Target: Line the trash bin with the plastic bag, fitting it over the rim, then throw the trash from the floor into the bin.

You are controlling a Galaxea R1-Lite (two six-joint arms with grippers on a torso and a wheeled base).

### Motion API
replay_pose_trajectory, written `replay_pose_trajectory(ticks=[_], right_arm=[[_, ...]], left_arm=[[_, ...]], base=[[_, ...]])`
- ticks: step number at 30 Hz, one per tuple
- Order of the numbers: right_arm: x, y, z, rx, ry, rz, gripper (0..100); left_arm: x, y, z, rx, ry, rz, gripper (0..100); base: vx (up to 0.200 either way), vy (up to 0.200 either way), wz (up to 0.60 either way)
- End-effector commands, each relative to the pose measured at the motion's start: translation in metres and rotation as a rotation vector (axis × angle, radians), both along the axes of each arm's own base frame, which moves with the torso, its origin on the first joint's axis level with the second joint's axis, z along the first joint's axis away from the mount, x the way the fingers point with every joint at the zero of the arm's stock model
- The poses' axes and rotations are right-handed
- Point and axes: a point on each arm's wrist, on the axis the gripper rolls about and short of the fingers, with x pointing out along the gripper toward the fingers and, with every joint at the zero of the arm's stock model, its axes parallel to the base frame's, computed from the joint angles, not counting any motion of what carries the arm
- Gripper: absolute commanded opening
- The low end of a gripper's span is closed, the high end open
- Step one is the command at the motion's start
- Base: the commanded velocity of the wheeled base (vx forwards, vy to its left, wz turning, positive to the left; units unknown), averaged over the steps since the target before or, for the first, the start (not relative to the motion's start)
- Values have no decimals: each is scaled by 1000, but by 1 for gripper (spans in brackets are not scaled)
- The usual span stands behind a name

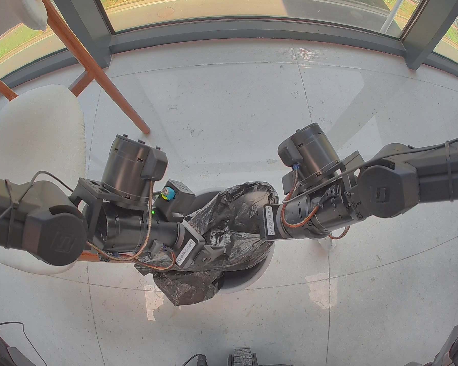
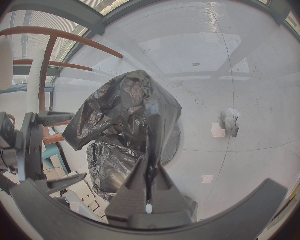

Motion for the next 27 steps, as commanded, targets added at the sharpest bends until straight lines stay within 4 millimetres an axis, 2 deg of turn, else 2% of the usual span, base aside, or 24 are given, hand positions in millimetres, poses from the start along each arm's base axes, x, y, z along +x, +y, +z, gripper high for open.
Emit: replay_pose_trajectory(ticks=[1,4,5,9,12,17,21,24,27], right_arm=[[1,-4,-1,-3,4,-9,0],[1,-3,0,-1,1,-9,0],[1,-3,0,1,1,-8,0],[0,-3,-1,-3,4,-7,0],[-4,0,-1,14,18,33,0],[-4,8,-3,57,5,55,0],[-3,10,-18,58,27,84,0],[-2,2,-28,26,24,101,0],[3,-17,-38,-31,0,137,0]], left_arm=[[-1,2,-12,17,34,-13,100],[0,2,-18,17,38,-9,100],[1,1,-19,16,39,-8,0],[7,-1,-23,12,33,-2,0],[18,15,-22,16,22,57,0],[14,21,-26,41,62,91,0],[9,30,-17,44,71,163,0],[10,28,-16,39,68,164,0],[13,27,-8,21,46,171,0]], base=[[0,0,0],[0,0,0],[0,0,0],[0,0,0],[0,0,0],[0,0,0],[0,0,0],[0,0,0],[0,0,0]])
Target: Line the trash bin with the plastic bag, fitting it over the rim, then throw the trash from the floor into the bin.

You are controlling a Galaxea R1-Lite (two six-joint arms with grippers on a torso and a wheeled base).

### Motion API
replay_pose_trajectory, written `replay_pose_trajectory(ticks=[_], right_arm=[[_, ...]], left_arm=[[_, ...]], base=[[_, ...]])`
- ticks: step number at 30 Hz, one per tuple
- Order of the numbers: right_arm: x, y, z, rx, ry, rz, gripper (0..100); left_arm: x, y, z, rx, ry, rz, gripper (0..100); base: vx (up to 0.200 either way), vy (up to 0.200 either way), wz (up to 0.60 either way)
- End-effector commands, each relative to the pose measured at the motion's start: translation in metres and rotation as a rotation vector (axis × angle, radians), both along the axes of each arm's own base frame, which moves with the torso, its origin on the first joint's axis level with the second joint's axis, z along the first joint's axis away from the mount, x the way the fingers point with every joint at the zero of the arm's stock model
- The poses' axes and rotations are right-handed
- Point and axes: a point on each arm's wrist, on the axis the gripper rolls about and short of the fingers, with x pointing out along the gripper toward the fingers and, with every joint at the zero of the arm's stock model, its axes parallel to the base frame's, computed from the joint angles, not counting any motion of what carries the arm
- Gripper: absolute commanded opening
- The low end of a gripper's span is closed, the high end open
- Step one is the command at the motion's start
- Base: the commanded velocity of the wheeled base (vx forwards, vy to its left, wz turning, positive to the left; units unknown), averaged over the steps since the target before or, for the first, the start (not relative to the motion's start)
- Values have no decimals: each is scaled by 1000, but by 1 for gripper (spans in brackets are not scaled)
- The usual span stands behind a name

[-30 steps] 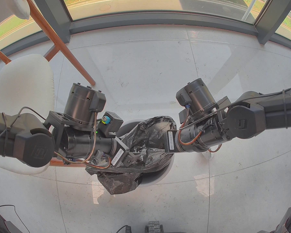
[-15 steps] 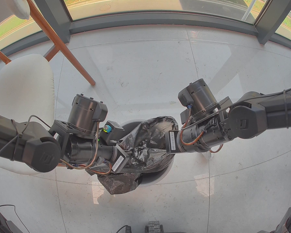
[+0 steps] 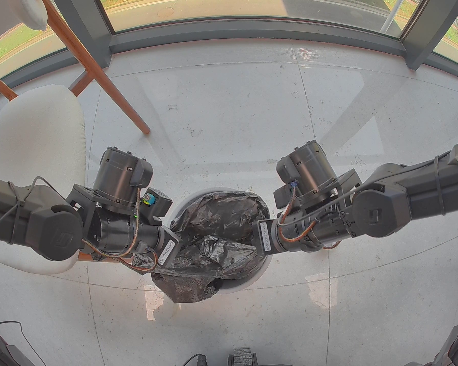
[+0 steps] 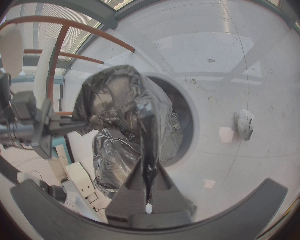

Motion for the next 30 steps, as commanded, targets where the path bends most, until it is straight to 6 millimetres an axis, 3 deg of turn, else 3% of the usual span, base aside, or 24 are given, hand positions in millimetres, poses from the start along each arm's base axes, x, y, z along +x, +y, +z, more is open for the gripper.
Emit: replay_pose_trajectory(ticks=[1,7,13,23,30], right_arm=[[6,-28,-21,-82,-14,39,0],[12,-53,-29,-47,-44,40,0],[22,-75,-34,-41,-45,1,0],[30,-87,-39,6,-37,11,0],[34,-90,-36,24,-48,43,0]], left_arm=[[3,-1,14,-25,-39,15,0],[6,-3,21,-48,-45,26,0],[23,-23,27,-78,-66,18,0],[28,-32,34,-55,-14,29,0],[31,-35,27,-42,0,25,0]], base=[[0,0,0],[0,0,0],[0,0,0],[0,0,0],[0,0,0]])
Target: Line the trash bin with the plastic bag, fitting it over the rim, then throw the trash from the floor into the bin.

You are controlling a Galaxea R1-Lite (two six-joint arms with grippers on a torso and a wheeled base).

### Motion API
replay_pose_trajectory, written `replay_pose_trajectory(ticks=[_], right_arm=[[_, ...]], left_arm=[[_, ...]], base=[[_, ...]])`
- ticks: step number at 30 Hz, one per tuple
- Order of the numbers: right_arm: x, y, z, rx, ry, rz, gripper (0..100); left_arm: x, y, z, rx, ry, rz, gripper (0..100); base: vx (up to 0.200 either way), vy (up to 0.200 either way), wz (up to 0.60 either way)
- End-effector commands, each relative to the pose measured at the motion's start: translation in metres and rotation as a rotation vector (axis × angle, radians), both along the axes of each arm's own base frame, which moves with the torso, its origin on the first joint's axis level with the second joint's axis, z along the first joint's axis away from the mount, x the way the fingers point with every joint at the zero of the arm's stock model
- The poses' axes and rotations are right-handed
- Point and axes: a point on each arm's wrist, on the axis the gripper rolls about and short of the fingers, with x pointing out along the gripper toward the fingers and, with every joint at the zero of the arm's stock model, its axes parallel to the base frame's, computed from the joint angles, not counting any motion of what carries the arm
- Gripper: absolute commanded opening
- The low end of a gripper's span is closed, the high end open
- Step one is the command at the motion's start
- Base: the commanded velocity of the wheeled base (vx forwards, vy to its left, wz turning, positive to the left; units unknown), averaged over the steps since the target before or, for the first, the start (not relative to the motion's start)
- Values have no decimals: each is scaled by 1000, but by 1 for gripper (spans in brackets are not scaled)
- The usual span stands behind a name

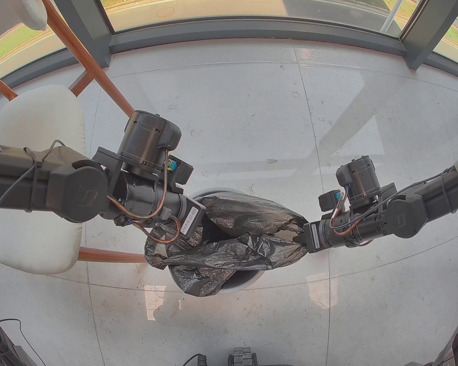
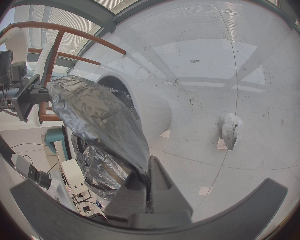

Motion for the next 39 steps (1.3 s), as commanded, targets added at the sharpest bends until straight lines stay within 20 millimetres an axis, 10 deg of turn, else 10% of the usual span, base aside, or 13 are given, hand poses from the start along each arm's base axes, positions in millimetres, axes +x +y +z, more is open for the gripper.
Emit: replay_pose_trajectory(ticks=[1,11,12,39], right_arm=[[4,0,1,7,-10,-2,0],[20,-8,-10,40,-84,-43,0],[20,-9,-10,42,-84,-48,100],[-79,5,19,194,41,-18,100]], left_arm=[[2,-6,-4,6,5,-12,0],[12,-23,-10,9,4,-37,0],[12,-23,-11,10,5,-37,0],[23,-21,-21,22,19,-18,0]], base=[[0,0,0],[0,0,0],[0,0,0],[0,0,0]])
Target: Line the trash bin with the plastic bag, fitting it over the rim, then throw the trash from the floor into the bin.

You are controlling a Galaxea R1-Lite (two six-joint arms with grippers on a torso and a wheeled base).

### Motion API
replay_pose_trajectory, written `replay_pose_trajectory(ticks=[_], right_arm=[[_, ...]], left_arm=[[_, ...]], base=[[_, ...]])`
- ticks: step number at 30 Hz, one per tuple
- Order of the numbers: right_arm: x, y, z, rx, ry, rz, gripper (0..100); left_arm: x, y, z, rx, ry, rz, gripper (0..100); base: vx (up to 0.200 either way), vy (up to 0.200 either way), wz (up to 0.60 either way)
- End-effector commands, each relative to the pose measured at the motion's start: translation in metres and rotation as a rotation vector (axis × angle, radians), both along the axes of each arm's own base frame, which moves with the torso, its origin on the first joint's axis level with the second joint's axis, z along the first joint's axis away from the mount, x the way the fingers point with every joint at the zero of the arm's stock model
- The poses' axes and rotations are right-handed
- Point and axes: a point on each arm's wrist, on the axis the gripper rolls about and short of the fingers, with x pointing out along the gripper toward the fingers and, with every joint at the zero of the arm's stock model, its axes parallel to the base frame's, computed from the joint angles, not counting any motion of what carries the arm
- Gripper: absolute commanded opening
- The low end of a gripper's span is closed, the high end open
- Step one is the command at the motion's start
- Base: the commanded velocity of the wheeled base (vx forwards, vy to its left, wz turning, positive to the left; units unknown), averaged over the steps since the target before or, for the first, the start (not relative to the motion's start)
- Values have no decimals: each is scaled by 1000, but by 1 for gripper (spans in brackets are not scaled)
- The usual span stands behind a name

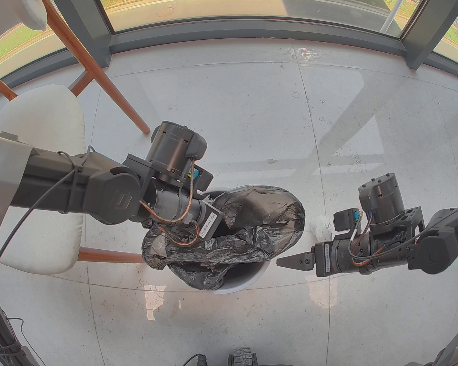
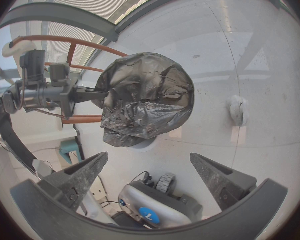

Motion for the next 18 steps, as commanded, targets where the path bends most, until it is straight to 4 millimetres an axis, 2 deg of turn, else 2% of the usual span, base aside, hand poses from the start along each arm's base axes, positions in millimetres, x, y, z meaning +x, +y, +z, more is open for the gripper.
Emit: replay_pose_trajectory(ticks=[1,4,5,10,13,18], right_arm=[[-16,11,10,49,11,19,100],[-20,19,10,80,51,8,100],[-20,20,10,81,54,9,100],[-10,35,14,145,96,-35,100],[-1,57,8,184,178,-90,100],[9,77,-3,218,253,-168,100]], left_arm=[[6,6,0,-1,-3,22,0],[8,7,-2,5,2,26,0],[9,7,-2,4,2,25,100],[14,6,-2,-8,-10,33,100],[23,1,2,-40,-52,39,100],[27,4,7,-47,-68,52,100]], base=[[0,0,0],[0,0,0],[0,0,0],[0,0,0],[0,0,0],[0,0,0]])
